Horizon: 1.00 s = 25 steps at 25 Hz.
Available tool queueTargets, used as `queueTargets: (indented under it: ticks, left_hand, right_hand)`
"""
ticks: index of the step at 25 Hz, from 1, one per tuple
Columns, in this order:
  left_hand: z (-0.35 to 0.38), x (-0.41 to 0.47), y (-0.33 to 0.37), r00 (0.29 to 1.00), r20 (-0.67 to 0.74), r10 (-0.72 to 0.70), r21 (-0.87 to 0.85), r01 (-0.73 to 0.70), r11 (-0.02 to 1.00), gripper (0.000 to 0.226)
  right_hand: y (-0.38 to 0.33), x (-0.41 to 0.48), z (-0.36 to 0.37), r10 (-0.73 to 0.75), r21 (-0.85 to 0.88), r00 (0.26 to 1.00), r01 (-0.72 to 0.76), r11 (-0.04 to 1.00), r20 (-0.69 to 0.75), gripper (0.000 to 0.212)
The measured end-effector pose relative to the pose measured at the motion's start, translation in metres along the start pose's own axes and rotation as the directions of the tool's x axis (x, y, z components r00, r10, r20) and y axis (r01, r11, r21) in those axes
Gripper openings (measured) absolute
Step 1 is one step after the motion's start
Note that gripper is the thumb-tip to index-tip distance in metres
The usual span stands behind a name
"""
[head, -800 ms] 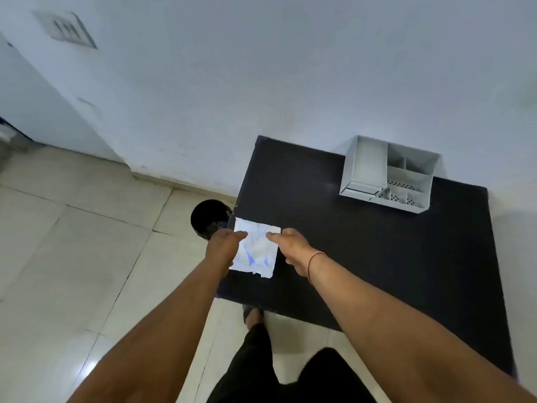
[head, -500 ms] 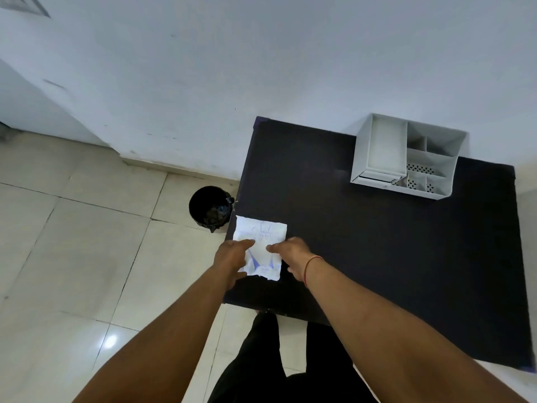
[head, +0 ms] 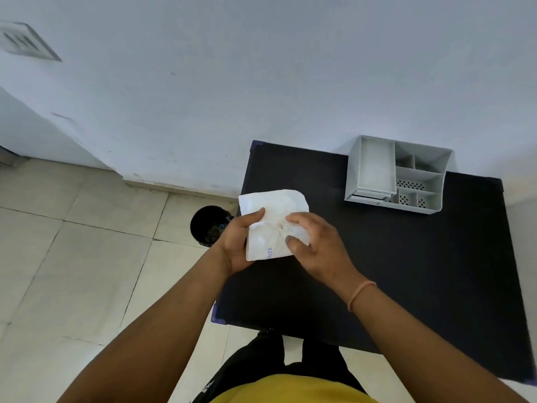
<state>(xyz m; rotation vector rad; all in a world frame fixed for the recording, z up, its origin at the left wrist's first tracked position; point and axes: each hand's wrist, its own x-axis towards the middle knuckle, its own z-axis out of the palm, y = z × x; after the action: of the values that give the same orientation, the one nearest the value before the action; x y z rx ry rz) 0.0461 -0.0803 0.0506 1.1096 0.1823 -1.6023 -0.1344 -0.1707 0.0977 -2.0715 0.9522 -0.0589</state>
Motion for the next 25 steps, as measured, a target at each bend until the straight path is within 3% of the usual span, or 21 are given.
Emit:
queueTargets:
  ticks: [2,4,7,11,14,18,22,25]
  left_hand:
    - [0.014,-0.004,0.001,0.999,0.041,0.004,0.054,-0.006,0.999,0.049]
    - [0.025,-0.007,0.002,0.998,0.062,-0.008,0.1,0.002,0.995,0.044]
    - [0.037,-0.013,0.0,0.998,0.059,-0.003,0.138,-0.005,0.99,0.038]
    - [0.042,-0.02,-0.007,0.987,0.164,-0.003,0.277,-0.043,0.96,0.04]
    - [0.044,-0.015,-0.012,0.966,0.259,-0.022,0.403,-0.087,0.911,0.056]
    - [0.05,-0.009,-0.014,0.984,0.168,-0.053,0.259,0.008,0.966,0.053]
    - [0.057,-0.001,-0.014,0.992,0.097,-0.08,0.056,0.075,0.996,0.041]
    - [0.067,0.004,-0.014,0.994,0.021,-0.107,0.062,0.106,0.992,0.041]
  right_hand:
    - [-0.003,0.002,-0.013,0.07,-0.068,0.997,-0.072,0.995,-0.039,0.052]
    - [-0.005,0.004,-0.025,0.166,-0.076,0.986,-0.165,0.983,0.009,0.053]
    - [-0.001,0.0,-0.042,0.277,-0.06,0.947,-0.27,0.961,0.16,0.029]
    - [0.007,-0.016,-0.06,0.259,0.274,0.922,-0.339,0.9,0.288,0.014]
    - [0.013,-0.024,-0.064,0.255,0.349,0.911,-0.366,0.863,0.325,0.018]
    - [0.02,-0.038,-0.072,0.226,0.37,0.944,-0.304,0.878,0.239,0.012]
    - [0.022,-0.053,-0.083,0.155,0.196,0.969,-0.193,0.961,0.193,0.046]
    - [0.017,-0.052,-0.084,0.108,0.131,0.993,-0.102,0.986,-0.039,0.055]
